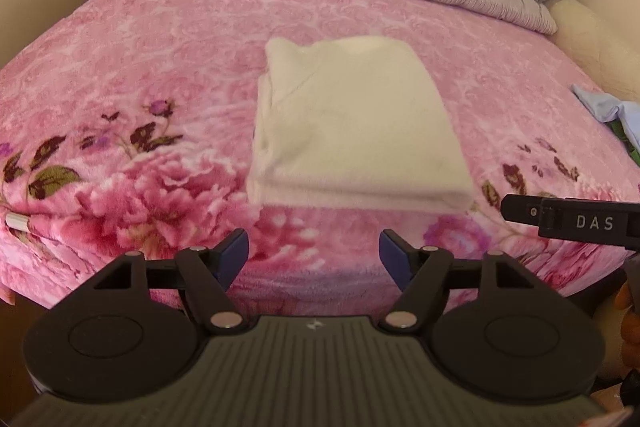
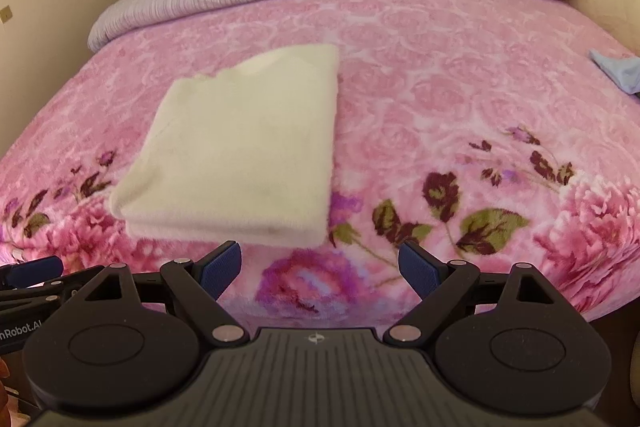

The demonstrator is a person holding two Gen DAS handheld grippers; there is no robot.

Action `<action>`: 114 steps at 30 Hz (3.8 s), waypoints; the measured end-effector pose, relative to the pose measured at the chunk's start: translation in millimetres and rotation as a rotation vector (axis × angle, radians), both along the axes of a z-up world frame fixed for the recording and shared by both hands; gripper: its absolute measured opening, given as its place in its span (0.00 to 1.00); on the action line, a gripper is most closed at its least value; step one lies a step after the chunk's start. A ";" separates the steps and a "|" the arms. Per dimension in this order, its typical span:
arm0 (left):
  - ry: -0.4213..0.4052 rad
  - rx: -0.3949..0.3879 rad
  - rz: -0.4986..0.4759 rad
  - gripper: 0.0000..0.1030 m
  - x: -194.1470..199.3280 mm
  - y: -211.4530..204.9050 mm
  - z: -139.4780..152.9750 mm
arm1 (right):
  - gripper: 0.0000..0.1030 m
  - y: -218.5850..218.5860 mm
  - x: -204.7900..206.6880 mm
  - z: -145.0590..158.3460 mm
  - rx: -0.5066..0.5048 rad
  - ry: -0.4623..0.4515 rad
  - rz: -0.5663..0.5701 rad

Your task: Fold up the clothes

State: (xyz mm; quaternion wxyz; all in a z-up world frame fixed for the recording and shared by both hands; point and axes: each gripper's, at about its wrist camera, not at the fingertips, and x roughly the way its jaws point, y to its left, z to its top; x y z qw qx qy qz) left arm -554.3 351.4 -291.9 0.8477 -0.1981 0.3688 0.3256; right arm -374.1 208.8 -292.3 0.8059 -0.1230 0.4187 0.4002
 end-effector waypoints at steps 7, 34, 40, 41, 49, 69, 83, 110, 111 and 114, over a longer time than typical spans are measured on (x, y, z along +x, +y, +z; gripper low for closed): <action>0.013 -0.024 -0.009 0.68 3.9 6.2 -10.0 | 0.86 4.9 3.6 -9.2 -0.032 0.010 -0.006; -0.158 -0.102 -0.229 0.17 125.3 202.2 -30.7 | 0.26 114.2 156.0 -40.5 0.221 0.131 -0.032; -0.135 -0.089 -0.220 0.11 132.8 216.2 -63.3 | 0.28 139.8 166.8 -65.9 0.182 0.122 0.000; -0.143 -0.095 -0.215 0.11 131.7 217.5 -63.9 | 0.29 141.8 167.1 -67.5 0.178 0.112 0.007; -0.273 -0.259 -0.057 0.62 72.2 229.0 -50.1 | 0.80 86.7 186.7 -60.5 0.328 0.263 -0.094; -0.563 -0.968 0.046 0.37 64.0 289.7 -150.9 | 0.65 115.5 209.4 -128.1 0.390 0.740 -0.015; -0.564 -0.946 0.201 0.24 49.8 298.5 -71.4 | 0.41 164.1 213.5 -51.5 0.258 0.887 -0.057; -0.535 -0.724 0.309 0.24 -339.6 704.3 28.6 | 0.41 611.6 -155.3 -4.7 0.344 0.941 0.133; -0.535 -0.723 0.306 0.24 -344.6 719.0 23.4 | 0.41 620.6 -163.2 -7.8 0.344 0.933 0.131; -0.548 -0.718 0.290 0.24 -355.0 760.1 7.7 | 0.41 650.2 -177.0 -12.7 0.346 0.894 0.133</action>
